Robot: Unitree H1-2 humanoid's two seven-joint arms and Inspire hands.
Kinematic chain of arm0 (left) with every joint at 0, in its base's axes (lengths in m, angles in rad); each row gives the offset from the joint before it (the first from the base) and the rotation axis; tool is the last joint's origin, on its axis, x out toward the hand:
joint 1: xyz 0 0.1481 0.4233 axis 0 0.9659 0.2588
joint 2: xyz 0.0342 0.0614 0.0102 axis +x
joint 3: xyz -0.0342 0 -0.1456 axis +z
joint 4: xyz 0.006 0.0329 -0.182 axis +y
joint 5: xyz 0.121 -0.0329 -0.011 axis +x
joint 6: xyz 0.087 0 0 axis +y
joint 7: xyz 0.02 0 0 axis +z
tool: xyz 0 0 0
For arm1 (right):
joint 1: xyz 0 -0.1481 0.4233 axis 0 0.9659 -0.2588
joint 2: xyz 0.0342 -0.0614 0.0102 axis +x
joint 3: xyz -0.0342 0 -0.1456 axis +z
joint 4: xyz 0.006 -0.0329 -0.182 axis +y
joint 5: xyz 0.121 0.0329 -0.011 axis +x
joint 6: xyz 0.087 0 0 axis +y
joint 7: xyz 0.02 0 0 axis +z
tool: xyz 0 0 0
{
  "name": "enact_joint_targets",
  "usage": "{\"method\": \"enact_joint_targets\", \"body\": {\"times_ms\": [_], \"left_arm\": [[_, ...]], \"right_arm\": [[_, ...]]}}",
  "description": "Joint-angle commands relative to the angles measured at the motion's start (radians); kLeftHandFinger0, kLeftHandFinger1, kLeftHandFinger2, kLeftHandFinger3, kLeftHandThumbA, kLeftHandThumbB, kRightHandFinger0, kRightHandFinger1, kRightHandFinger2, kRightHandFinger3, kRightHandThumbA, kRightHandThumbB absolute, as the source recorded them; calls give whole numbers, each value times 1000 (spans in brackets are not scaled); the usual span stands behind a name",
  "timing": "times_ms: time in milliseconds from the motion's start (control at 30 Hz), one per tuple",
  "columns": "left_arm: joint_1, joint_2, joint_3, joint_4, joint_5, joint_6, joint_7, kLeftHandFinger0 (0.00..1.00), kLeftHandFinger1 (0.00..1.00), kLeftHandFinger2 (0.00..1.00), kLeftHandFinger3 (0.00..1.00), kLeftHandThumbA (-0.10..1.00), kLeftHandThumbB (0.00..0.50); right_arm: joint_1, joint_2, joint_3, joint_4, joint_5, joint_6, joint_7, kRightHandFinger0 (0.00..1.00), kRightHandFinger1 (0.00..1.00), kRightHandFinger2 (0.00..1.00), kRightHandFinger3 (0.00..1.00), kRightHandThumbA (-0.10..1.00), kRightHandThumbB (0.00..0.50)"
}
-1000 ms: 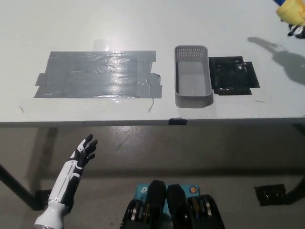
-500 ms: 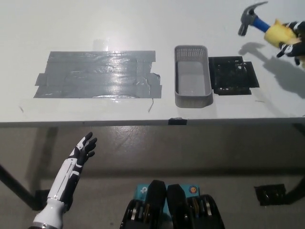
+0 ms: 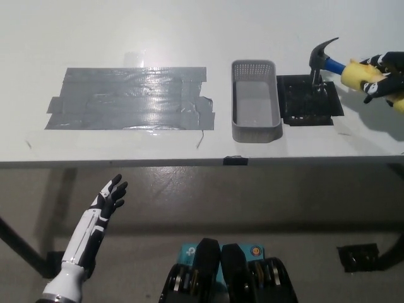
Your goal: The robot picks the hammer with right hand and hits the black area on the desk and places it back.
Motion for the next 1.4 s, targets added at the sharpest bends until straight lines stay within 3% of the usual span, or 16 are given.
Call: {"method": "enact_joint_targets", "body": {"times_ms": [0,200,267,367,567,700,900,967,1033,1100,1133,1233,1267,1367], "left_arm": [[-13,16,8,-32,-5,-11,-15,1000,1000,1000,1000,1000,9],[-13,13,10,-38,-7,8,-13,1000,1000,1000,1000,1000,0],[-14,14,10,-37,-8,7,-14,1000,1000,1000,1000,1000,0],[-15,13,10,-38,-12,10,-15,1000,1000,1000,1000,1000,0],[-15,14,8,-34,-7,3,-15,1000,1000,1000,1000,1000,0],[-17,15,9,-34,-5,6,-14,1000,1000,1000,1000,1000,2],[-21,15,8,-36,-10,10,-17,1000,1000,1000,1000,1000,0],[-22,15,5,-35,-5,10,-16,1000,1000,1000,1000,1000,0],[-21,15,6,-38,-5,9,-16,1000,1000,1000,1000,1000,3],[-21,15,6,-38,-4,9,-15,1000,1000,1000,1000,1000,4],[-24,17,7,-38,-5,11,-16,1000,1000,1000,1000,1000,1],[-25,16,7,-35,-4,8,-14,1000,1000,1000,1000,1000,0],[-26,17,8,-34,-7,6,-16,1000,1000,1000,1000,1000,0],[-24,15,8,-41,-7,19,-15,1000,1000,1000,1000,1000,1]], "right_arm": [[-64,-48,-8,-20,0,-66,0,0,473,827,832,-100,118],[-64,-55,-44,-32,27,-85,-6,0,509,844,902,-100,114],[-75,-54,-62,-18,38,-83,-6,27,551,853,982,-100,104],[-93,-64,-101,-59,57,-59,0,129,602,872,1000,-100,104],[-117,-69,-176,-126,103,16,19,92,507,813,1000,-100,63],[-138,-73,-203,-147,100,24,3,164,582,865,1000,-100,67],[-143,-73,-195,-133,87,8,15,160,556,857,917,-100,70],[-124,-71,-187,-132,88,-15,26,169,561,866,1000,-100,62],[-95,-68,-149,-137,48,-49,14,179,568,858,1000,-100,95],[-88,-73,-126,-139,38,-72,18,123,534,842,1000,-100,96],[-76,-63,-116,-124,33,-83,7,133,556,867,1000,-100,122],[-55,-49,-94,-96,35,-87,6,154,618,908,953,-100,138],[-36,-47,-76,-91,26,-123,8,114,594,882,938,-100,121],[7,-41,-19,-90,-11,-147,-6,88,556,863,892,-100,143]]}}
